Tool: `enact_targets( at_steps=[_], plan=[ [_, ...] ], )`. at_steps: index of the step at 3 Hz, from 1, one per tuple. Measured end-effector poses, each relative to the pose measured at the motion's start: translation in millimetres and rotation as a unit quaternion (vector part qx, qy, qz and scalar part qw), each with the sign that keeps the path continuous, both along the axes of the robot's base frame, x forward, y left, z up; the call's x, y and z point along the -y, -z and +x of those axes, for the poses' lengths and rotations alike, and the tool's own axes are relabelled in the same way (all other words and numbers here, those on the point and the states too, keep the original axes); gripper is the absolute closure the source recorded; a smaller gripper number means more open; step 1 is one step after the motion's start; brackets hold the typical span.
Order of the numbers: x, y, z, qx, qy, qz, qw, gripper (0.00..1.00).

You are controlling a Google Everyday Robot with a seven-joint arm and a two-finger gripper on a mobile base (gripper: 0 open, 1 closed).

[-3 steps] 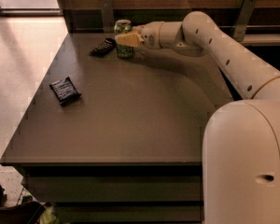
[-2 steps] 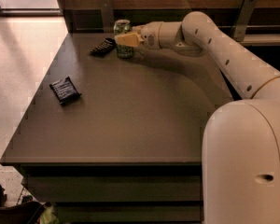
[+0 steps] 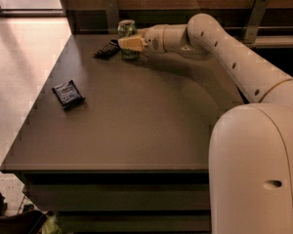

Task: Move green can near rxbar chocolate

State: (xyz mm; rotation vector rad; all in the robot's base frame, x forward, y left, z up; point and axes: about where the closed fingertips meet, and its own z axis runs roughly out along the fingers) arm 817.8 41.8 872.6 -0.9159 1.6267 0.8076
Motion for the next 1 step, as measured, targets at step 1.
enact_targets(
  at_steps=[1],
  plan=[
    [-3.5,1.0,-0.3,-0.001,-0.002,0.0,1.0,0.0]
  ],
)
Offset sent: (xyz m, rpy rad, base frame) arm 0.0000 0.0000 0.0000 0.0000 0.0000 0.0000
